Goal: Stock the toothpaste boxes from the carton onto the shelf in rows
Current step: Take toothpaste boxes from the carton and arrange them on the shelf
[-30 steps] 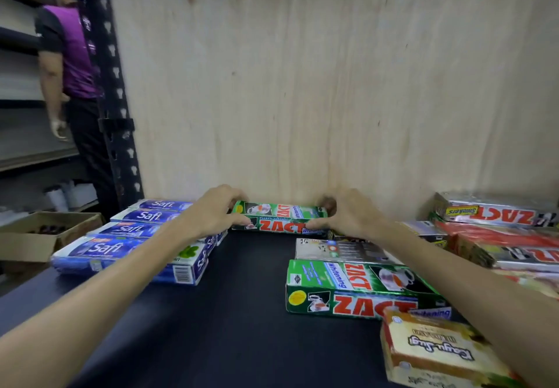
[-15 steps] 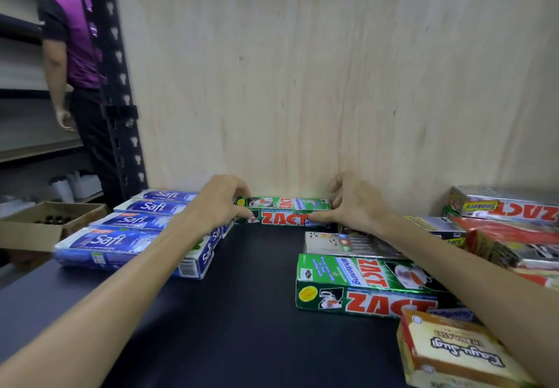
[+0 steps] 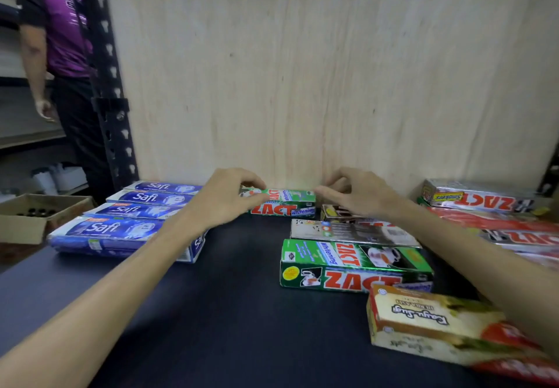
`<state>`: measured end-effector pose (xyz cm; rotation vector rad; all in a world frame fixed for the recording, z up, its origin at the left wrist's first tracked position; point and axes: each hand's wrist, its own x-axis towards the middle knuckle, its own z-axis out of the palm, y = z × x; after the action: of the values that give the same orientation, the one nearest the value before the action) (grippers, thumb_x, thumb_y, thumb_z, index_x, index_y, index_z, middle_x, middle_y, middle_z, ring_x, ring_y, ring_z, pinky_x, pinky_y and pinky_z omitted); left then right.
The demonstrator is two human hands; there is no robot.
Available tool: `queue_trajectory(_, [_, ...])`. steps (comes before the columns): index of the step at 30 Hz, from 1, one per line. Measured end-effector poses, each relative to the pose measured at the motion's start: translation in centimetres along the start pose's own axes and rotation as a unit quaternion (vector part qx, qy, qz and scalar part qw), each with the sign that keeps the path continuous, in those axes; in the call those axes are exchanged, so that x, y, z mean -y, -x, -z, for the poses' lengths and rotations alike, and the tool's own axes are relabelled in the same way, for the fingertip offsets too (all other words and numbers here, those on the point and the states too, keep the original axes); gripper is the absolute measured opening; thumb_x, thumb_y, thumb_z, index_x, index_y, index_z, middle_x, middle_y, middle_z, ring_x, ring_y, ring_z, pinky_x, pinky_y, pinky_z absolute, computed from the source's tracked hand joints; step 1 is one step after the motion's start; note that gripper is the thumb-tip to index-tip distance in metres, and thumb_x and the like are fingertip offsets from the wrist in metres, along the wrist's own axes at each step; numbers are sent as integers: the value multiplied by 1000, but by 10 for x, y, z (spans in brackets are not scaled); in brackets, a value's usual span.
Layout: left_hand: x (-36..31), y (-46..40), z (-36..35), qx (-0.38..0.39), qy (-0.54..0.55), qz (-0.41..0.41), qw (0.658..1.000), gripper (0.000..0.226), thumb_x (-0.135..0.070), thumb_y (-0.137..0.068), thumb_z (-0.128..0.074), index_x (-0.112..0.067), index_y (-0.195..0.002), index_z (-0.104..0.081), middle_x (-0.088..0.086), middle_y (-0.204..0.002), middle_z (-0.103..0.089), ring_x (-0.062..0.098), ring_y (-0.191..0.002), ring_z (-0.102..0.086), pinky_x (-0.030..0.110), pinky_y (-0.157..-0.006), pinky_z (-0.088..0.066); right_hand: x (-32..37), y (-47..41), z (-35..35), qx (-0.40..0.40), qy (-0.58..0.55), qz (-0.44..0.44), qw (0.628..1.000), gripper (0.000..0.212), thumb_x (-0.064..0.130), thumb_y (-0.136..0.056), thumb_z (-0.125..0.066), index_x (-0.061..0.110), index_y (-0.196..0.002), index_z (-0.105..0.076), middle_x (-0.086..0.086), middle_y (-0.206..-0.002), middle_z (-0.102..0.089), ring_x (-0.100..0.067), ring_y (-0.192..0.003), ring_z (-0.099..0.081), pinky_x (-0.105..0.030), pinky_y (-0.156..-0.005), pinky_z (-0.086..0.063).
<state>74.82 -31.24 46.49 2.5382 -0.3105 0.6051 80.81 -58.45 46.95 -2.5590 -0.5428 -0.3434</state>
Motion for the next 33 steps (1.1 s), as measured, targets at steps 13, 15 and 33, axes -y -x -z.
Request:
queue_trajectory(13, [-72,60,-61,72,383,246,887,46,-62,-88,-57,-35,-125,-62,-16,-128,-65,8,-122,-59,37,-115,-37,-44,128,59,14,7,22,1000,48,62,-93,-55,39,-136,-56,17,-136,-61,-9,-129,-52,-48,-112,-39])
queue_trajectory(15, [-85,55,-67,74,387,263,881,59,-66,-86,-52,-36,-136,-56,-11,-136,-62,14,-126,-58,41,-114,-37,-44,142,62,23,34,9,999,57,71,-90,-49,46,-140,-49,10,-142,-55,-17,-137,-42,-53,-115,-33])
queue_trajectory(33, [-152,55,-94,39,489,284,824,46,-53,-105,-30,-27,-100,-68,-3,-78,-78,14,-75,-75,35,-84,-55,-43,176,67,19,87,-17,996,71,73,-88,-53,39,-149,-42,0,-152,-36,-24,-139,-20,-45,-111,-26])
